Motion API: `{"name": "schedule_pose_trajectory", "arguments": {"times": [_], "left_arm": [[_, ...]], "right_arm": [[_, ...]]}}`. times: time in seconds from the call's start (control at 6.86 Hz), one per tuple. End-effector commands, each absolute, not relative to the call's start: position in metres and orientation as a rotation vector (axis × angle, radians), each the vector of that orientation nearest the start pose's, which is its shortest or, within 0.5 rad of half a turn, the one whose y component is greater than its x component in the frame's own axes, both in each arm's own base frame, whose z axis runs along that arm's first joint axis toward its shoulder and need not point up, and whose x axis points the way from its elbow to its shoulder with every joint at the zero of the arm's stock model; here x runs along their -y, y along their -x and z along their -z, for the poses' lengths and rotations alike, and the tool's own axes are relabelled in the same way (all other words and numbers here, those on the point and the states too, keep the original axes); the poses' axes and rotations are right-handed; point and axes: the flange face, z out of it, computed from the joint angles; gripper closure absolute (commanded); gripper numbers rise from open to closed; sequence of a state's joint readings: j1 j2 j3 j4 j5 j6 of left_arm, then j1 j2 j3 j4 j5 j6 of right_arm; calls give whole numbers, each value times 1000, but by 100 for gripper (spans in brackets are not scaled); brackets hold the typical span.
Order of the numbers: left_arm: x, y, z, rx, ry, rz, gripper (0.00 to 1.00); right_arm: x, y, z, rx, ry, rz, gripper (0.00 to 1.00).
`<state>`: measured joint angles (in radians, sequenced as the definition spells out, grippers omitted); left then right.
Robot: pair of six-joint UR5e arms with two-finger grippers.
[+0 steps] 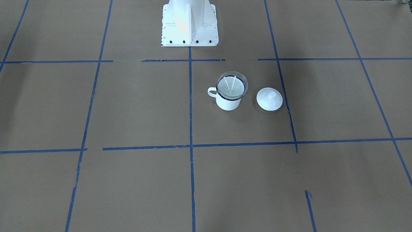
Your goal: Remove funnel from cup
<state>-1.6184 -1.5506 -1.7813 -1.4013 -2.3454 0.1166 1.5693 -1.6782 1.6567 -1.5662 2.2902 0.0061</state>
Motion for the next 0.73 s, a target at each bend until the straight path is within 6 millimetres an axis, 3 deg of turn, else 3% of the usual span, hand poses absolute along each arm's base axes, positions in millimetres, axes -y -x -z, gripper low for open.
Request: {"name": "schedule_pose_trajectory", "arguments": {"times": [0.0, 0.29, 0.58], "left_arm": [[481, 87, -569, -767, -111, -87, 0], [483, 86, -556, -764, -136, -98, 0], [546, 77, -481, -736, -297, -183, 0]], "right_arm": [[445, -67, -670, 719, 19, -10, 0], [445, -67, -670, 719, 19, -10, 0], [445, -67, -670, 719, 19, -10, 0]]}}
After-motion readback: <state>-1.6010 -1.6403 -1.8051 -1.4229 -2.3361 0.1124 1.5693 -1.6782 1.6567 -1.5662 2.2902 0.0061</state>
